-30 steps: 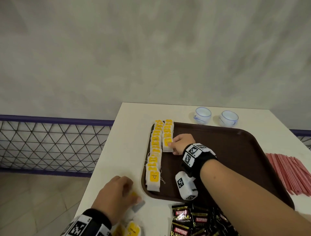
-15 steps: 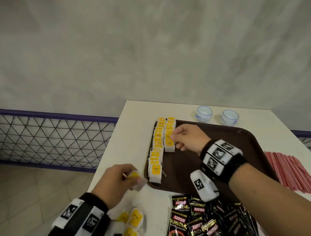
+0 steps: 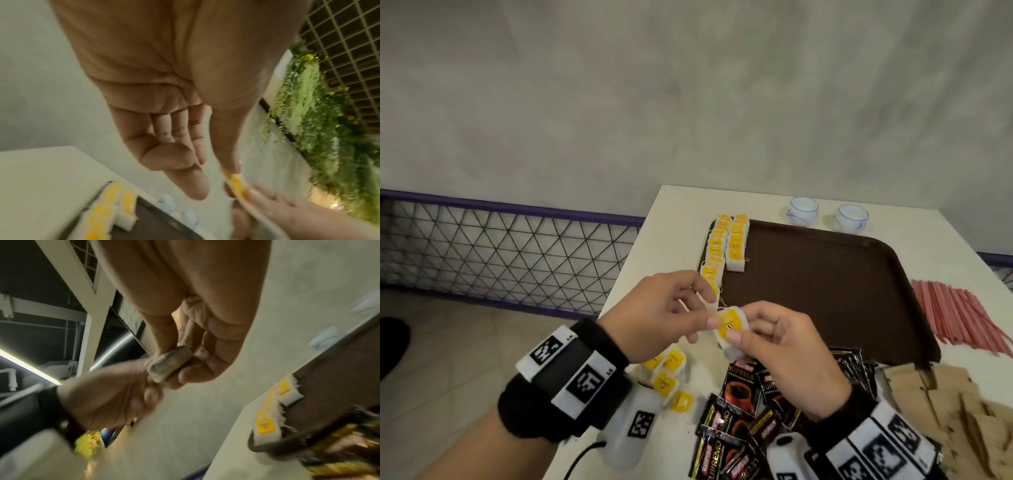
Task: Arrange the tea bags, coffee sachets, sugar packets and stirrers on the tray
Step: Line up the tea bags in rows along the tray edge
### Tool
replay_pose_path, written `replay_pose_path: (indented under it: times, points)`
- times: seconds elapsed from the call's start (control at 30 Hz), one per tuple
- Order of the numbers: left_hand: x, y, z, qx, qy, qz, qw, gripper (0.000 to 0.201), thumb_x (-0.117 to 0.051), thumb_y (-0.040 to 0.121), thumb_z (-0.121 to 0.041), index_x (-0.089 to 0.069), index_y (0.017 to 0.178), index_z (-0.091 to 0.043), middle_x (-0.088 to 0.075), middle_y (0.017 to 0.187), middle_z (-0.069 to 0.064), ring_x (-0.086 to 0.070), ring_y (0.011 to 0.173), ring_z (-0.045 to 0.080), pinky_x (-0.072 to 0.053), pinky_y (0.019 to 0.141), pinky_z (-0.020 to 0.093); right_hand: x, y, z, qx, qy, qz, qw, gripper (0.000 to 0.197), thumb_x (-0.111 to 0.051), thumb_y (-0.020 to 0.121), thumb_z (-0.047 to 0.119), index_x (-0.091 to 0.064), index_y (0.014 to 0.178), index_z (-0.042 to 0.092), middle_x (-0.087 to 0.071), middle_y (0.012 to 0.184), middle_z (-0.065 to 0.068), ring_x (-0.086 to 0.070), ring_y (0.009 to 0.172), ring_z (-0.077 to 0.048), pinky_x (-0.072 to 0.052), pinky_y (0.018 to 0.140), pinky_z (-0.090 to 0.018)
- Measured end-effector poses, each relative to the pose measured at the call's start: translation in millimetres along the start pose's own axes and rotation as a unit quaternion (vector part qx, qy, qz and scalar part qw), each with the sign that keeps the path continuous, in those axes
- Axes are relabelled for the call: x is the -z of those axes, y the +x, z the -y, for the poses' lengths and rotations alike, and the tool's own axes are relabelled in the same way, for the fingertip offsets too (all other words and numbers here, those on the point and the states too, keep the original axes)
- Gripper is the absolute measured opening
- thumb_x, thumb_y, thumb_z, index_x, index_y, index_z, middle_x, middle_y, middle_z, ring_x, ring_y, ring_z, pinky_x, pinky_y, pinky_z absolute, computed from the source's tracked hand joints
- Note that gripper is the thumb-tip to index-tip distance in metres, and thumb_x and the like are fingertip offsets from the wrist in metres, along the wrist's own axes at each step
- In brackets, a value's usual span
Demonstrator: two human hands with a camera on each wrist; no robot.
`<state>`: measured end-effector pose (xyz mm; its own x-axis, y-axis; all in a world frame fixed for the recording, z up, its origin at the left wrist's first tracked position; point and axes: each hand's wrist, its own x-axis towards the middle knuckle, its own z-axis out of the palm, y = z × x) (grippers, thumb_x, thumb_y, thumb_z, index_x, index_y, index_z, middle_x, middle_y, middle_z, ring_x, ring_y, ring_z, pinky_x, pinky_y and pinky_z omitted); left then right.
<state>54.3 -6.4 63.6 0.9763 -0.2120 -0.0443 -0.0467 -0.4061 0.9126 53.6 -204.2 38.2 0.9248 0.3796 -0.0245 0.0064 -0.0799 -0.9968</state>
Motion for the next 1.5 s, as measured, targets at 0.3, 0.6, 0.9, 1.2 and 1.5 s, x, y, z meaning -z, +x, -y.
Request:
replay_pose_path:
  times: [0.3,0.6,0.9,1.2,1.5]
  points:
    - [-12,-35,105,0.203,0.276,-0.035,0.939,0.033,-0.078,0.062,-0.048,-0.054,0.078,-0.032,-0.062,0.083,-0.011,-0.056,0.074,0.007,-0.041,0.065,0.019,37,-50,-16,-0.055,0.006,-0.065,0.996,0.024,-0.076,0.075,0.029,-0.073,0.093,0.015,-0.076,0.087,-0.009,-0.071,0.083,-0.024,-0.055,0.075,-0.032]
    - [-26,-33,108,0.161,0.287,-0.055,0.943,0.02,-0.069,0.072,-0.022,-0.054,0.062,-0.031,-0.056,0.066,-0.011,-0.052,0.064,0.008,-0.04,0.059,0.016,51,-52,-15,-0.04,0.013,-0.074,0.996,0.075,-0.082,0.034,0.07,-0.074,0.091,0.023,-0.076,0.089,-0.009,-0.072,0.082,-0.022,-0.057,0.072,-0.03]
    - [1,-43,74,0.064,-0.091,-0.15,0.982,0.022,-0.078,0.057,-0.032,-0.064,0.065,-0.017,-0.058,0.063,0.003,-0.052,0.059,0.014,-0.043,0.056,0.023,56,-46,-9,-0.06,-0.002,-0.052,0.997,0.062,-0.085,0.046,0.058,-0.074,0.095,0.02,-0.076,0.09,-0.009,-0.072,0.083,-0.02,-0.055,0.068,-0.027]
    - [3,-29,55,0.033,-0.13,-0.172,0.976,0.013,-0.076,0.071,-0.006,-0.065,0.065,-0.009,-0.06,0.064,0.007,-0.055,0.051,0.018,-0.05,0.047,0.028,78,77,-31,-0.123,-0.078,-0.138,0.98,0.011,-0.056,0.093,0.008,-0.064,0.089,0.014,-0.075,0.089,-0.011,-0.066,0.083,-0.022,-0.043,0.065,-0.027]
    - [17,-2,77,0.071,-0.134,-0.185,0.971,0.015,-0.079,0.065,-0.006,-0.065,0.059,-0.007,-0.057,0.058,0.006,-0.052,0.049,0.017,-0.051,0.045,0.028,51,198,-70,-0.182,-0.163,-0.173,0.954,0.02,-0.068,0.086,0.011,-0.059,0.07,0.018,-0.062,0.076,-0.006,-0.061,0.071,-0.022,-0.056,0.065,-0.034]
